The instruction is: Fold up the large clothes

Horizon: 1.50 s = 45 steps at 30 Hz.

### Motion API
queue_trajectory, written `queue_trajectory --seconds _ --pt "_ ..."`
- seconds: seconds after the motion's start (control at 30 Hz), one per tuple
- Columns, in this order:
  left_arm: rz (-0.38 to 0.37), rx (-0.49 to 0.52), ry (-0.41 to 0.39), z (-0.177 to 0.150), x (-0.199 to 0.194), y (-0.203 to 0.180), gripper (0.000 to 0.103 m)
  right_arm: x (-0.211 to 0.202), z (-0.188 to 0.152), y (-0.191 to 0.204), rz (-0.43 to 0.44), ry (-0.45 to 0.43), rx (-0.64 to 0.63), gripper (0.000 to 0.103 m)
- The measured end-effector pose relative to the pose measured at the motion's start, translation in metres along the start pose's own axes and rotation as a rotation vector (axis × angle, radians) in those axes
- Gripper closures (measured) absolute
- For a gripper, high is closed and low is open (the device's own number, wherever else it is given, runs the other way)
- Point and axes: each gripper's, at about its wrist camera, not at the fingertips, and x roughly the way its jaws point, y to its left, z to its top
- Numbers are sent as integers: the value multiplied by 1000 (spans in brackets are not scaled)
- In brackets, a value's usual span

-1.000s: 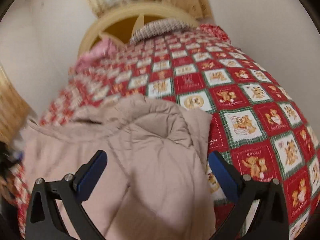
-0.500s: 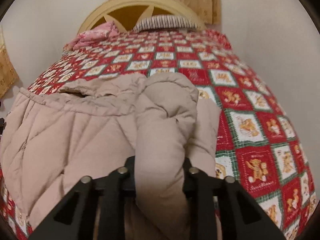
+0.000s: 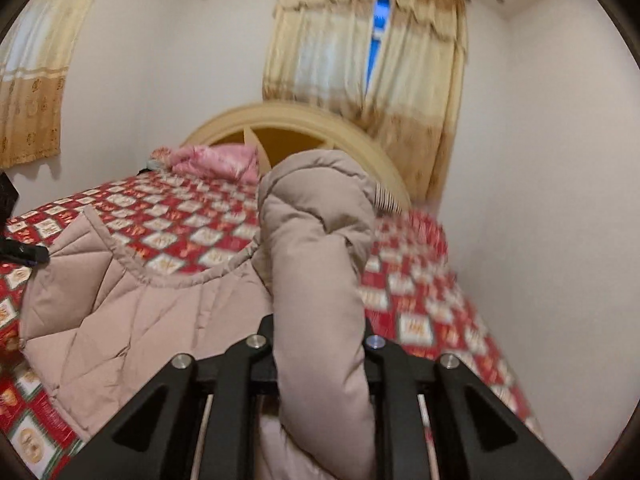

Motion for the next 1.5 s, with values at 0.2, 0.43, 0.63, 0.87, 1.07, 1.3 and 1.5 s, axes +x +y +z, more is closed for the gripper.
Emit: queue_trajectory --seconds 0.2,0.43,0.63,0.87,1.07,1.3,1.5 --pt "213 56 -135 36 52 9 56 95 -9 -18 -133 62 35 84" --pt "428 167 -45 24 139 19 56 200 -100 -19 -218 335 118 83" --pt "571 163 25 -6 171 61 56 218 -105 -32 -81 383 205 66" --pt "544 17 63 -3 179 96 56 234 -132 -58 29 474 419 47" --pt "607 37 105 -4 189 91 56 210 -113 -69 -14 488 451 46" --pt "641 58 114 -5 193 89 56 89 -49 -21 66 208 420 79" --pt "666 75 113 -6 192 87 56 108 -42 79 248 275 371 79"
